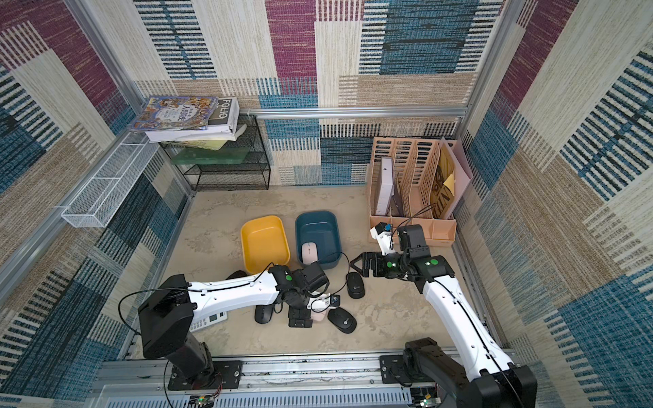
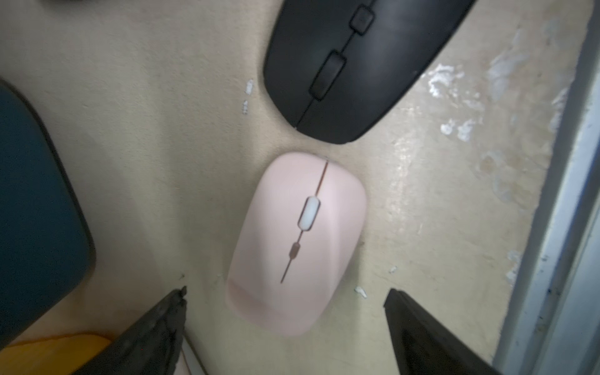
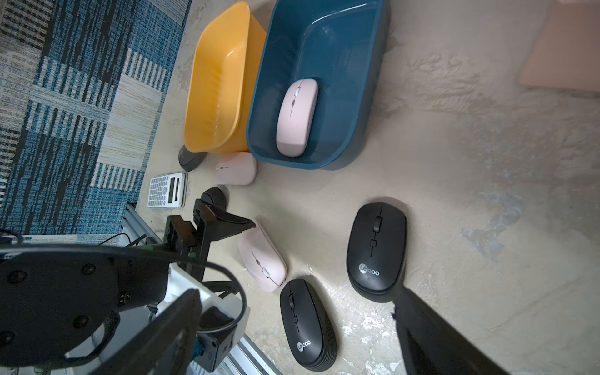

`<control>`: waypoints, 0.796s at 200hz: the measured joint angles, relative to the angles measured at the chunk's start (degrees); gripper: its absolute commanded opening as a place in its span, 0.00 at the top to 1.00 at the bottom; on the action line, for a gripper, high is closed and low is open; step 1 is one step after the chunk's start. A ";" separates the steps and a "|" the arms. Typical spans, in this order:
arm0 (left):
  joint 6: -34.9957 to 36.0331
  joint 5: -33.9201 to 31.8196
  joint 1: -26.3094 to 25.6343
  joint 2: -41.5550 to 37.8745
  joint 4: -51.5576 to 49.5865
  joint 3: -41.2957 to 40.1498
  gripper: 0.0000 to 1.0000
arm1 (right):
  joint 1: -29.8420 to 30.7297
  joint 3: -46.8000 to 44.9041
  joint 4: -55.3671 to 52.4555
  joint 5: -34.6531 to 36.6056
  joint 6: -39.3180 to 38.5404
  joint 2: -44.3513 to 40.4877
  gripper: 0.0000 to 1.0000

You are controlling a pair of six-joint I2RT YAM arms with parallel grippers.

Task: Place the mice by color into the storage box
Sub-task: Pick up the mouse from the center of the board.

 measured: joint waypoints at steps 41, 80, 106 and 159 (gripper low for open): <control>1.57 0.63 0.68 2.40 0.87 0.52 0.00 | 0.00 -1.22 0.00 -0.39 0.02 -1.03 0.04; 2.54 1.77 1.09 4.35 0.94 0.85 0.02 | 0.02 -1.95 0.31 -1.01 0.02 -1.46 0.04; 2.56 2.21 1.36 5.81 0.98 1.05 0.12 | 0.04 -2.27 0.61 -1.18 0.04 -1.49 0.04; 0.90 3.76 1.51 7.28 1.29 1.07 0.28 | 0.04 -2.34 1.01 -1.18 0.02 -1.49 0.04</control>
